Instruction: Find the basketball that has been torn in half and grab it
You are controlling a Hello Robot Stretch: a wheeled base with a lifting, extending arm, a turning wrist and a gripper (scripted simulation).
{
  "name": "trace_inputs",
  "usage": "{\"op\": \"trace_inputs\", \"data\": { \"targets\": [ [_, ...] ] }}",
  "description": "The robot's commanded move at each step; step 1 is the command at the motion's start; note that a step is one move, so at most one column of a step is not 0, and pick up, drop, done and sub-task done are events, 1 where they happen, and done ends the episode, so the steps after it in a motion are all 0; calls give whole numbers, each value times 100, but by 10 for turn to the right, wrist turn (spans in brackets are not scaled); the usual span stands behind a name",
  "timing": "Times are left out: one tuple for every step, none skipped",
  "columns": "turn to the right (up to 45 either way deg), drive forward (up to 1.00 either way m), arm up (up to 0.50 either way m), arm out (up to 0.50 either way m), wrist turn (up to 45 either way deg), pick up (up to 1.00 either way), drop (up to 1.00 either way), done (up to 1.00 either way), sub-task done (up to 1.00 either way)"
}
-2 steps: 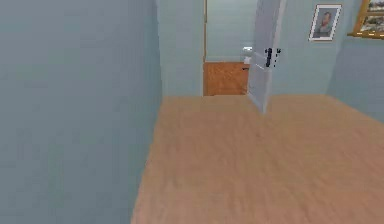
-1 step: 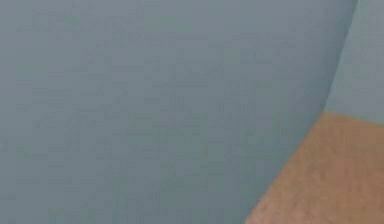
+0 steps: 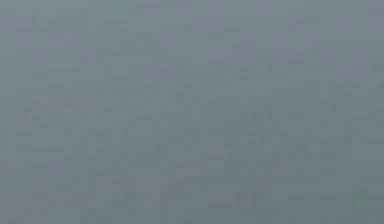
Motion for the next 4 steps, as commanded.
{"op": "trace_inputs", "data": {
  "targets": [
    [0, 0, 10, 0, 0, 0, 0, 0, 0],
    [0, 0, 0, 50, 0, 0, 0, 0, 0],
    [0, 0, 0, 0, 450, 0, 0, 0, 0],
    [0, 0, 0, 0, 450, 0, 0, 0, 0]
  ]
}}
